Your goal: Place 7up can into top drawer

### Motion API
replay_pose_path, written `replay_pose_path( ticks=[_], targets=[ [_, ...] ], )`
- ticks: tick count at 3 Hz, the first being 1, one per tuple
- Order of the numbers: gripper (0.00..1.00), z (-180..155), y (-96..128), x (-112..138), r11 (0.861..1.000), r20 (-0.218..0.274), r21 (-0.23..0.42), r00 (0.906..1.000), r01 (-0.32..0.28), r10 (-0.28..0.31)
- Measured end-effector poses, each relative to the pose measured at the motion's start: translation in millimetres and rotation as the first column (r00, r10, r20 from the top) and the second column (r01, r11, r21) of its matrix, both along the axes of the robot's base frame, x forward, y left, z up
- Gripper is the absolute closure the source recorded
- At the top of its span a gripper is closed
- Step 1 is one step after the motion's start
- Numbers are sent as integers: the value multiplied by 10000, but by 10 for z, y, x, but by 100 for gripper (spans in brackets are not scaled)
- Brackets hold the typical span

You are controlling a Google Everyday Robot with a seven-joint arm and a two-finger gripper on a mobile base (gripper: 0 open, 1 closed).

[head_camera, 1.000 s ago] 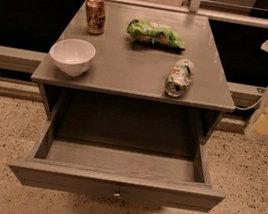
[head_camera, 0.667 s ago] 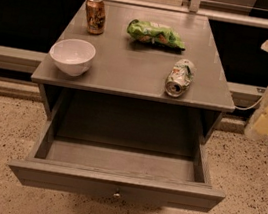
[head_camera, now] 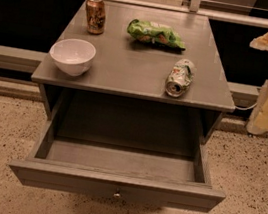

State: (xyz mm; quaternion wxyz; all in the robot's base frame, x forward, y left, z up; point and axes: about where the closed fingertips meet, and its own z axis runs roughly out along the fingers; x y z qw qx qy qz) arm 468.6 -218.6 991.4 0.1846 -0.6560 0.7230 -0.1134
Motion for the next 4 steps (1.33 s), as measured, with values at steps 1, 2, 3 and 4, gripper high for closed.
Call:
replay_pose_path(
  ticks=[1, 2, 3, 4],
  targets=[
    [0, -289, 18, 469, 9724, 285, -1019, 9765, -2099, 2138],
    [0, -261, 26, 436, 9599, 272, -1237, 9661, -2517, 2569],
    [0, -346, 136, 554, 9300, 118, -1473, 9396, -3367, 3420],
    [0, -446, 395, 887, 8618, 114, -2046, 8792, -4642, 4763]
  ],
)
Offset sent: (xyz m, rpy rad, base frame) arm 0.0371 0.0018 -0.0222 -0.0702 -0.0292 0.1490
